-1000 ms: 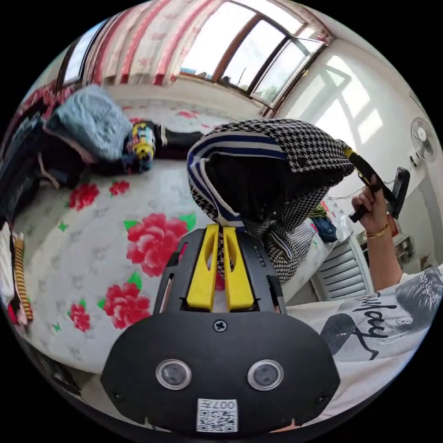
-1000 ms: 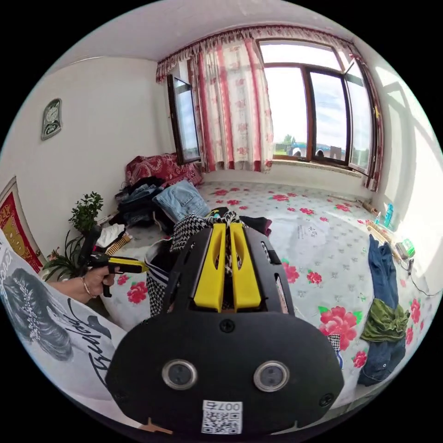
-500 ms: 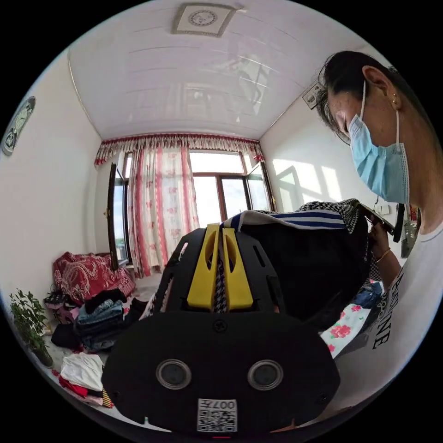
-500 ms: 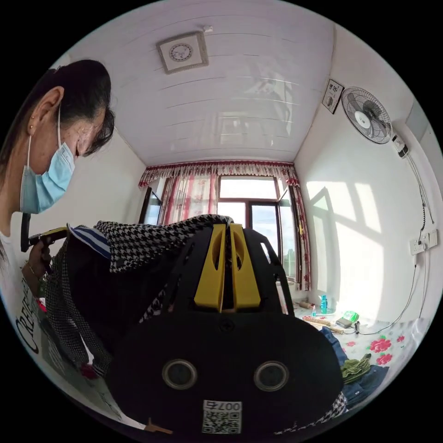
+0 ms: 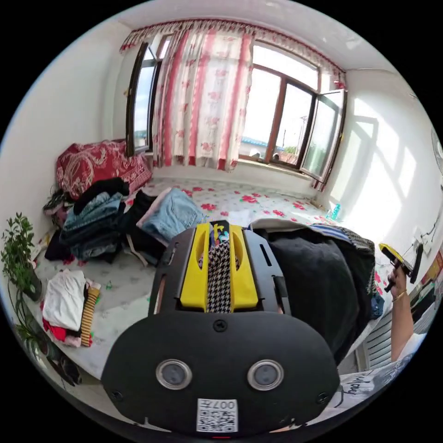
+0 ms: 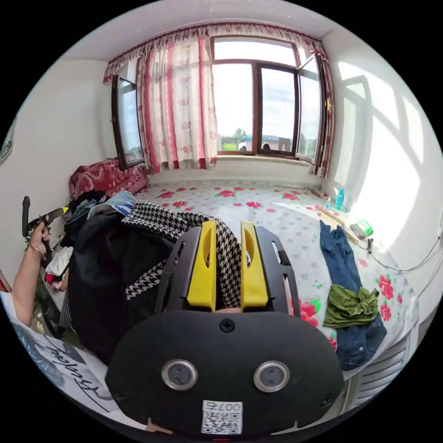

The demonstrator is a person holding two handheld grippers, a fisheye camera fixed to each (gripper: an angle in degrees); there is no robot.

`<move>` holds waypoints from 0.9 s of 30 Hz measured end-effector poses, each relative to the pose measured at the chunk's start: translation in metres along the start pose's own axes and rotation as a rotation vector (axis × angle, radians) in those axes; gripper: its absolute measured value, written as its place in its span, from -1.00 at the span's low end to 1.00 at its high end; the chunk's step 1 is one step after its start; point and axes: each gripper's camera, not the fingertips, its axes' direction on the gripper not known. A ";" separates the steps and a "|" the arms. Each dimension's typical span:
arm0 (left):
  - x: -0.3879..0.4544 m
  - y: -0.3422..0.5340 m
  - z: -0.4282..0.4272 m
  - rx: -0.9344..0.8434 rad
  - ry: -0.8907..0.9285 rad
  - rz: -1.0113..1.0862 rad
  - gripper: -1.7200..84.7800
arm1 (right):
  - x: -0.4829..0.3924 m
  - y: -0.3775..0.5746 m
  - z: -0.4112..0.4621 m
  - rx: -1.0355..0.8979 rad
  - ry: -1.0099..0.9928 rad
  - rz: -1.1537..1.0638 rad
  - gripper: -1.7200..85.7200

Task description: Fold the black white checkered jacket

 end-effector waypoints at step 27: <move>-0.061 0.245 0.273 -0.882 -0.342 -0.116 -0.97 | 0.228 0.274 0.177 -0.459 -0.114 0.736 -0.74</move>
